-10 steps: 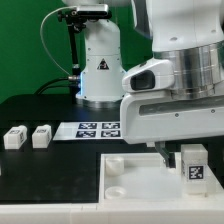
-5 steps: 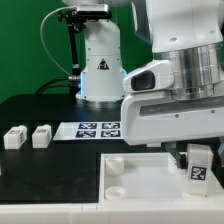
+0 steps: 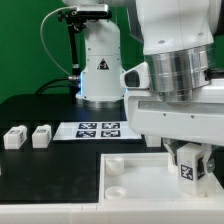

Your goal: Assemble one leg

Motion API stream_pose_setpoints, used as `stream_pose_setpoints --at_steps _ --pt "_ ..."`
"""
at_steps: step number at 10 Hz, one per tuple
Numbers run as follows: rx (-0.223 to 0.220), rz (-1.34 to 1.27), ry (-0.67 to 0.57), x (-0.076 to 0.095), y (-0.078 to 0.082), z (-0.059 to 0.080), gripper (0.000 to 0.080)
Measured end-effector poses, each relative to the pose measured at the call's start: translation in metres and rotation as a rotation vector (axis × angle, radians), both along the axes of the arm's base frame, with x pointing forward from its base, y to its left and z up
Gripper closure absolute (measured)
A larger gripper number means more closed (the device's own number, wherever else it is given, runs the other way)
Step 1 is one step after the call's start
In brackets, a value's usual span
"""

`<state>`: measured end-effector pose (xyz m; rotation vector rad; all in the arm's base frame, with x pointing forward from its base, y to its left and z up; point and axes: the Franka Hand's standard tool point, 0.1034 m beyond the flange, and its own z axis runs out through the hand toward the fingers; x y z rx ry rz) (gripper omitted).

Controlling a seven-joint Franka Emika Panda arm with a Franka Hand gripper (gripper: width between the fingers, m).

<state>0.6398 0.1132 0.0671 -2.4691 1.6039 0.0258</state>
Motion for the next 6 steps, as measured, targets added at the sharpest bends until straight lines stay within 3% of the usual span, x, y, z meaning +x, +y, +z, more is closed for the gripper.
stream_pose_setpoints --at_steps 3,4,5,6 --pt "0.080 -0.371 0.063 -0.0005 0.0021 -0.0022 0.0504" --pt "0.079 -0.360 0.062 -0.0006 0.0024 -0.0023 0.0504" --pt "0.075 -0.320 0.054 -0.0007 0.0025 -0.0025 0.0427" --pt "0.069 -0.278 0.044 -0.0005 0.0018 -0.0026 0.0427"
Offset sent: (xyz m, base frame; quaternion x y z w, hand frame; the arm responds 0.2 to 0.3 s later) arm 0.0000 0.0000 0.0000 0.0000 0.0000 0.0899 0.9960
